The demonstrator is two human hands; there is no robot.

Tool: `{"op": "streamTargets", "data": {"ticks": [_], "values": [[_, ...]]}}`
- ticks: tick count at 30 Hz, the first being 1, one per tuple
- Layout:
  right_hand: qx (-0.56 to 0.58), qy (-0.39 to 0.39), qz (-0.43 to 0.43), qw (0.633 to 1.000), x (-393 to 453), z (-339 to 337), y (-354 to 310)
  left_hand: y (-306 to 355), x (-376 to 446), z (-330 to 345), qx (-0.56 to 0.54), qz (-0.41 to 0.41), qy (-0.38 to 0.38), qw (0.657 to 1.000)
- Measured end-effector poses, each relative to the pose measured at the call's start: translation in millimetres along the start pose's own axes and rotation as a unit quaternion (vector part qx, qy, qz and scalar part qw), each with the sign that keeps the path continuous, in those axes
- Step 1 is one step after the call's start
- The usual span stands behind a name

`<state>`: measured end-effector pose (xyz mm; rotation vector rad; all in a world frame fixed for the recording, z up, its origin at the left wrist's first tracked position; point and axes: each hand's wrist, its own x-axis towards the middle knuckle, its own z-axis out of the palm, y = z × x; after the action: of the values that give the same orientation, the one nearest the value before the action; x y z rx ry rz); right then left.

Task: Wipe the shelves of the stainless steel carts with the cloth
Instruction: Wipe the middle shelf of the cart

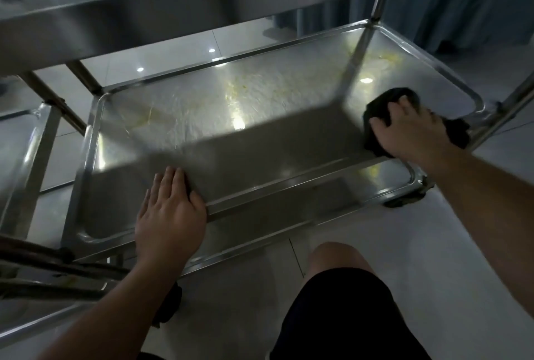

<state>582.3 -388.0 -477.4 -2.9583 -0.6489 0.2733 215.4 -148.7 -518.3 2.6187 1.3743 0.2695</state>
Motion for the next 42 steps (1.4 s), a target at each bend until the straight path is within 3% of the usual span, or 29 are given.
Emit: {"op": "streamTargets", "data": {"ticks": [3, 6, 10, 13, 18, 21, 23, 27, 33, 37, 40, 42], "values": [[-0.001, 0.027, -0.129, 0.991, -46, 23, -58, 2, 0, -1, 0.001, 0.000, 0.001, 1.000], [-0.027, 0.014, -0.284, 0.958, -86, 46, -105, 2, -1, -4, 0.001, 0.000, -0.007, 1.000], [-0.047, 0.016, -0.339, 0.939, -74, 40, -89, 4, -3, -6, 0.005, 0.000, -0.007, 1.000], [-0.042, 0.052, -0.245, 0.967, -23, 22, -27, 3, -2, -5, 0.007, 0.000, -0.001, 1.000], [-0.022, 0.048, 0.012, 0.999, 71, -6, 110, 0, -2, -1, 0.005, 0.002, 0.004, 1.000], [0.041, 0.042, 0.117, 0.991, 92, -1, 122, -1, -1, 1, 0.008, -0.001, 0.007, 1.000], [0.041, 0.059, 0.134, 0.988, 83, 2, 103, -1, -1, 1, 0.008, 0.000, 0.008, 1.000], [0.015, 0.095, 0.059, 0.994, 34, 12, 49, 2, -1, 1, 0.005, 0.001, 0.001, 1.000], [0.000, 0.099, -0.143, 0.985, -69, 42, -71, 1, 2, -2, -0.012, 0.007, -0.032, 0.999], [0.007, 0.073, -0.276, 0.958, -132, 73, -146, -3, 5, -13, -0.067, 0.019, -0.059, 0.996], [-0.003, 0.061, -0.354, 0.933, -159, 86, -189, -17, 1, -31, -0.148, 0.029, -0.043, 0.988], [0.007, 0.060, -0.390, 0.919, -173, 91, -214, -32, -6, -44, -0.147, 0.034, -0.032, 0.988]]}}
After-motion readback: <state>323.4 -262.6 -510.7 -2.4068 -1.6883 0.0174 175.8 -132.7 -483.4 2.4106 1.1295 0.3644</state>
